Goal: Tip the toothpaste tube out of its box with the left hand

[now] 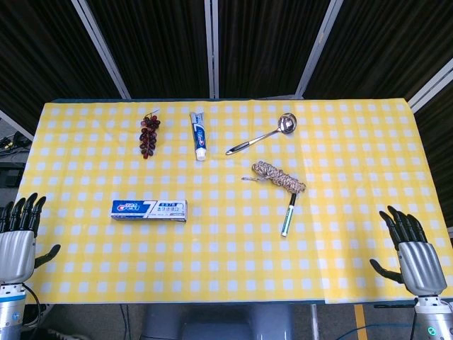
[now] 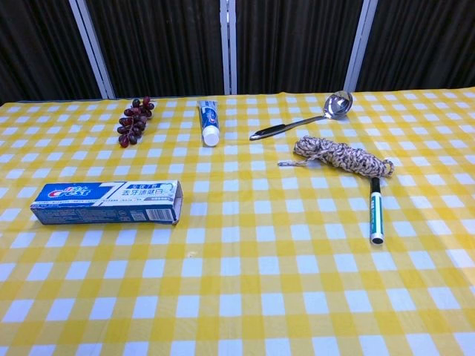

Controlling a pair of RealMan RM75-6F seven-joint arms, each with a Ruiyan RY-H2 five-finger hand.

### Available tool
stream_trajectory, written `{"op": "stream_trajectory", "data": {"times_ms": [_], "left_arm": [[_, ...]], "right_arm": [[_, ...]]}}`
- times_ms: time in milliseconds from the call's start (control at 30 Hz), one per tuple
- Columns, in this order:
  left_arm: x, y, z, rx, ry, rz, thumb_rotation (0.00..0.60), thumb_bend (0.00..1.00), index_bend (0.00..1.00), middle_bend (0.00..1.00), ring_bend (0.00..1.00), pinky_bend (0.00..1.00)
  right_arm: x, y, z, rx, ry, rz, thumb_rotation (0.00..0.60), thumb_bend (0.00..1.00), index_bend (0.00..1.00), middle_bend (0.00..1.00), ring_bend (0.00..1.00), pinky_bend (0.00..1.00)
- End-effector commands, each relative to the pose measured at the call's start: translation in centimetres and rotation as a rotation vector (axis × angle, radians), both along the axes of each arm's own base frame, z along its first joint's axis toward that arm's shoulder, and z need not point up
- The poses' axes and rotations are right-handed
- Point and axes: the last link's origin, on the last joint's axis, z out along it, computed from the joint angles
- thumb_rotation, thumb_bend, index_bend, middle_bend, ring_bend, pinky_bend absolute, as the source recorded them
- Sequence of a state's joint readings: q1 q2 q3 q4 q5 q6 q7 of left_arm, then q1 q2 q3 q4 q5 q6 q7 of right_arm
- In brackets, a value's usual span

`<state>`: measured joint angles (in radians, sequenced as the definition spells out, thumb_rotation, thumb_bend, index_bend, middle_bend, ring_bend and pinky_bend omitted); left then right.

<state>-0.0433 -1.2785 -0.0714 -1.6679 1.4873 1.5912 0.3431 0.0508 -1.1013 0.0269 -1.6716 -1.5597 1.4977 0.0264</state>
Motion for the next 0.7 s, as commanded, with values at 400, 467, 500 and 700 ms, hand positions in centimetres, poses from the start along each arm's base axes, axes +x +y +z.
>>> {"op": "stream_trajectory", "data": {"times_ms": [400,467,500,700], "left_arm": [[-0.2,0.3,-0.2,-0.011,0.004,0.002,0.6,0.0,0.0,0.0,0.0,0.0],[-0.3,0.6,-0.3,-0.021,0.008,0.006,0.6,0.0,0.0,0.0,0.0,0.0],[-0.4,0.7,-0.4,-0.026,0.009,0.009,0.6,0.0,0.0,0.0,0.0,0.0],[-1.1,2.7,-0.7,-0.09,0.027,0.03,0.6,0.0,0.0,0.0,0.0,0.0]], "right_arm": [[0.0,0.0,0.0,0.002,-0.005,-0.002,0.6,0.08,0.0,0.0,0.0,0.0],[0.0,-0.1,0.0,0.001,-0.006,-0.007,0.6,0.08,0.0,0.0,0.0,0.0],[-0.1,-0.2,0.1,-0.001,-0.007,-0.009,0.6,0.08,0.0,0.0,0.0,0.0],[-0.2,-0.3,0.4,-0.011,-0.014,-0.014,0.6,0.08,0.0,0.0,0.0,0.0]]}}
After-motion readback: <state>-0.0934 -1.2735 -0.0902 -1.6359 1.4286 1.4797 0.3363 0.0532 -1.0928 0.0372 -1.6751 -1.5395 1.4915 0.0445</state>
